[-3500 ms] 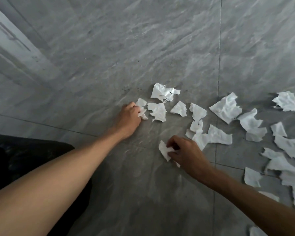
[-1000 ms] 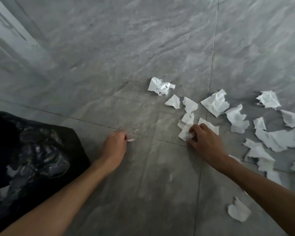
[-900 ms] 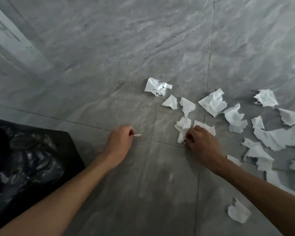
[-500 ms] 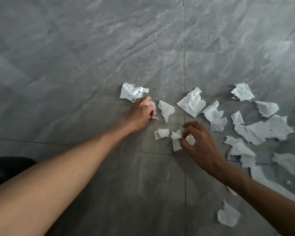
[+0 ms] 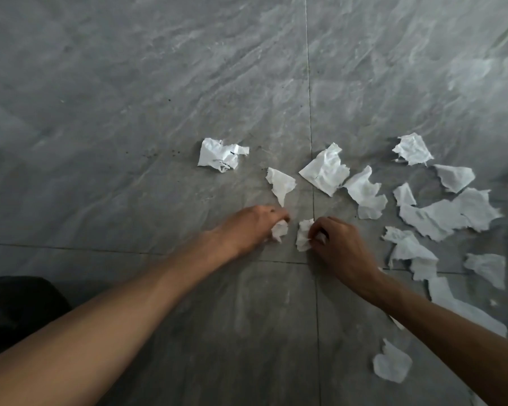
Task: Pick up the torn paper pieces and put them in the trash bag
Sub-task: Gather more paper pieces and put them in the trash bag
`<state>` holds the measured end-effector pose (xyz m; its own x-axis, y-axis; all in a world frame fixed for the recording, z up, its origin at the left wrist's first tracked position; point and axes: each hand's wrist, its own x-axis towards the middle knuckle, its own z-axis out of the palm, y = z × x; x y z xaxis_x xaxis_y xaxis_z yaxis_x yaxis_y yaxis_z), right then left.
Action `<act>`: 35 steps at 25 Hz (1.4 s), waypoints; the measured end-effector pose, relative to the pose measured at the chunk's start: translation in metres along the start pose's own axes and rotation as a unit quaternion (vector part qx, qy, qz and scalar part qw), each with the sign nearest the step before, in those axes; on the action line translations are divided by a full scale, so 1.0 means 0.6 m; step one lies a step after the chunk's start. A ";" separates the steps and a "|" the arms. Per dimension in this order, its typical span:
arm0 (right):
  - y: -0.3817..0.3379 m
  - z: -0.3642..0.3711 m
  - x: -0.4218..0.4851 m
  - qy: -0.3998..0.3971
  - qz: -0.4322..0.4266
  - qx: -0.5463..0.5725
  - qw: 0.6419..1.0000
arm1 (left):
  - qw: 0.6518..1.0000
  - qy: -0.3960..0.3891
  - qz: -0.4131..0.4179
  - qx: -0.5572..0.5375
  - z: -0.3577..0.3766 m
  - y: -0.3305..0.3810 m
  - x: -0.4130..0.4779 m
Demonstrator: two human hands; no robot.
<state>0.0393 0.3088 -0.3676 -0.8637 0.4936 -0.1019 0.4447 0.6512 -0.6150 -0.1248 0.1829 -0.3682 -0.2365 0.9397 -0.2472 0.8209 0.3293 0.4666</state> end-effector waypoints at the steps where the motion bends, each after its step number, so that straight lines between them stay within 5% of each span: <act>1: -0.002 -0.001 0.000 0.011 0.013 0.011 1.000 | 1.000 -0.002 0.002 0.019 0.004 0.001 0.000; 6: -0.019 -0.005 -0.010 0.019 0.109 0.086 0.990 | 0.999 0.044 -0.032 -0.006 0.000 0.011 -0.025; 12: -0.091 0.014 -0.023 -0.110 0.172 0.264 0.943 | 0.952 0.225 -0.139 -0.153 -0.102 0.052 -0.130; 20: -0.344 0.057 -0.044 -0.118 -0.027 0.215 0.969 | 0.901 0.394 -0.164 -0.072 -0.299 0.100 -0.416; 24: -0.490 0.054 -0.072 -0.103 -0.176 0.193 0.960 | 0.860 0.432 -0.268 -0.043 -0.307 0.046 -0.580; 28: -0.606 0.059 -0.099 -0.102 -0.364 0.162 0.912 | 0.843 0.342 -0.412 -0.046 -0.223 -0.033 -0.718; 32: -0.682 0.105 -0.104 -0.171 -0.435 0.098 0.879 | 0.832 0.173 -0.514 -0.114 -0.156 -0.071 -0.779; 35: -0.698 0.125 -0.103 -0.248 -0.446 0.030 0.860 | 0.798 0.231 -0.539 -0.140 -0.159 -0.074 -0.774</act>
<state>-0.1114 -0.0378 -0.1624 -0.8565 -0.5024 0.1183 -0.4461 0.6053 -0.6592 -0.1011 -0.2592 -0.1929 -0.9463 0.0095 -0.3232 -0.1214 0.9160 0.3823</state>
